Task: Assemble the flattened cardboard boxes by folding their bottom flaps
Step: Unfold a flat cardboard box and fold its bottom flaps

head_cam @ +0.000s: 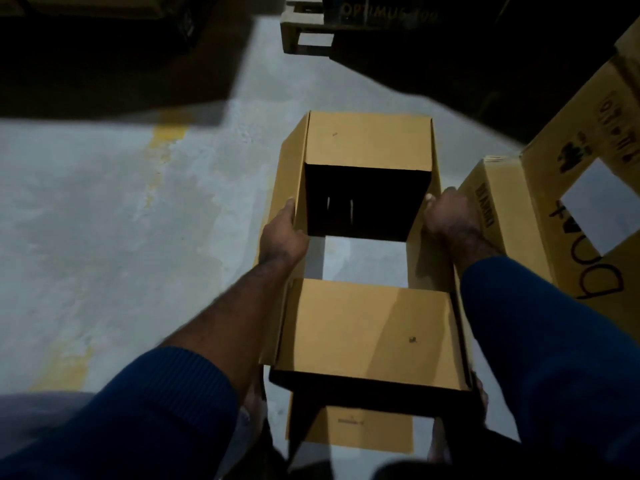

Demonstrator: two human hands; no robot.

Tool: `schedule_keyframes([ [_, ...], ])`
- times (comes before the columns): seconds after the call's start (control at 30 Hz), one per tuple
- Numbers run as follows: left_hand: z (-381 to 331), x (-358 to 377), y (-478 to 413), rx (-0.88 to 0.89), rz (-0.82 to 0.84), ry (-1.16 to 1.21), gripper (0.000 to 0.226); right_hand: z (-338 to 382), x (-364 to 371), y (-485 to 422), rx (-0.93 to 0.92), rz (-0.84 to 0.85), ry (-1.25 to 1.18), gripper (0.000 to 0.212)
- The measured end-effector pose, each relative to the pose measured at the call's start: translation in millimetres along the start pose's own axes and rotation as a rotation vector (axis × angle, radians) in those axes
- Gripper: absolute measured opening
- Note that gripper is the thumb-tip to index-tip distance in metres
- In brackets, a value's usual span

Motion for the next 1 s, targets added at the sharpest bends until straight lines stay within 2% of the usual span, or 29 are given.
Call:
schedule_keyframes([
  [0.17,-1.9,2.5,-17.6,-0.007,0.045,-0.071,0.079,9.5,-7.9,-19.0,-0.035,-0.025,0.036,0.027],
  [0.27,-1.6,8.5,-20.3,-0.084,0.036,-0.04,0.077,16.4,-10.3,-22.3,-0.066,-0.017,0.105,0.013],
  [0.43,-0.4,12.5,-18.9,-0.085,0.002,-0.01,0.078,13.9,-10.7,-25.1,-0.029,-0.041,0.113,0.019],
  [0.57,-3.6,10.4,-14.6,-0.086,0.039,-0.053,0.08,7.8,-11.8,-8.7,0.008,-0.077,0.042,0.034],
  [0.63,-0.3,8.6,-7.8,-0.129,0.088,-0.083,0.075,-0.9,-4.4,9.0,0.045,-0.022,0.019,0.038],
  [0.8,8.4,-9.6,34.8,-0.299,0.143,-0.343,0.038,-31.4,19.0,68.7,0.184,0.158,-0.094,0.043],
  [0.9,17.4,-15.6,69.6,-0.44,0.169,-0.329,0.037,-51.1,31.9,104.0,0.25,0.27,-0.066,0.037],
  [1.0,25.2,-19.8,100.0,-0.521,0.165,-0.227,0.046,-68.0,46.7,137.1,0.377,0.399,-0.202,0.04],
])
Point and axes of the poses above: each hand's wrist, its own y-axis away from the middle knuckle, its own x-axis out of the palm, z = x × y, the point moved 6 cm from there along -y, towards the middle knuckle, and after that the axes turned 9 degrees about y, right-handed, at the moved point
